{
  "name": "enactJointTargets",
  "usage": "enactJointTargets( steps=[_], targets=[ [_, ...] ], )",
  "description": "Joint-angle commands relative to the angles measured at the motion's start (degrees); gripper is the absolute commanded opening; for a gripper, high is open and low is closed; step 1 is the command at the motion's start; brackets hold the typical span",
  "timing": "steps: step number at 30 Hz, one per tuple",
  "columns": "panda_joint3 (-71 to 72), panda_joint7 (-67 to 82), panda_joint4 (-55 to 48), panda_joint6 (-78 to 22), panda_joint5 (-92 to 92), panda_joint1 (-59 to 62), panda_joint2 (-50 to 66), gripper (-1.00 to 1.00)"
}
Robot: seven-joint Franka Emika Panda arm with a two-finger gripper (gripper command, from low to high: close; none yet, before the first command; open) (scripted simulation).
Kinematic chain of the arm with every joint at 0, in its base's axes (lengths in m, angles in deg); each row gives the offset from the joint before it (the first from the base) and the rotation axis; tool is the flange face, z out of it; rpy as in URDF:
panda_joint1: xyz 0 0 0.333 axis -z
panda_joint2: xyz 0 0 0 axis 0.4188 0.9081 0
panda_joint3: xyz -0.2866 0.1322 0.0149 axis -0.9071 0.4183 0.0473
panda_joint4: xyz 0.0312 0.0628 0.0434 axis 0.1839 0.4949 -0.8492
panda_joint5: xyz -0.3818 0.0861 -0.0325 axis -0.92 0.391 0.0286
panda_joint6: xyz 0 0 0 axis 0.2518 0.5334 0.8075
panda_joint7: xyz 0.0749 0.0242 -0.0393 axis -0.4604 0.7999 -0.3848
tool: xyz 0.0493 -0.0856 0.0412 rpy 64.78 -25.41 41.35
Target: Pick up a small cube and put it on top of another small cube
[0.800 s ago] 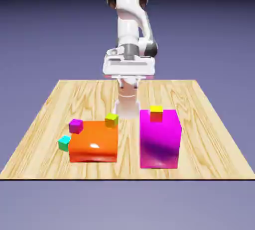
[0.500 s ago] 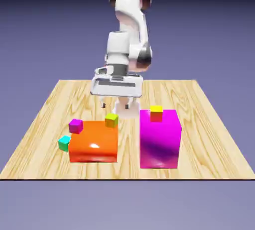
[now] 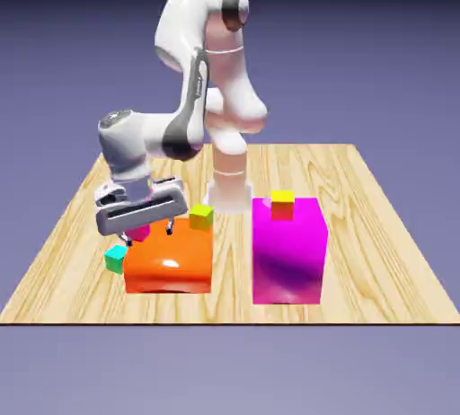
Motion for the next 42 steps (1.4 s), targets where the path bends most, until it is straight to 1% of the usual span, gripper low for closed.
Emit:
enactJointTargets(
  steps=[1, 26, 35, 37, 39, 42],
  targets=[
    [0.9, 1.9, -1.3, -1.6, 0.4, 2.1, 1.7, 0.00],
    [22.6, 49.4, -33.2, -40.8, 10.6, 53.9, 44.4, 0.00],
    [26.2, 71.8, -22.7, -33.5, -5.0, 69.6, 60.7, 0.00],
    [30.3, 76.5, -20.6, -31.8, -8.1, 73.6, 64.3, 0.00],
    [32.0, 76.9, -21.3, -31.0, -6.2, 73.4, 64.5, 0.00],
    [30.7, 78.2, -16.6, -23.7, -6.7, 71.5, 66.6, 0.00]
  ],
)
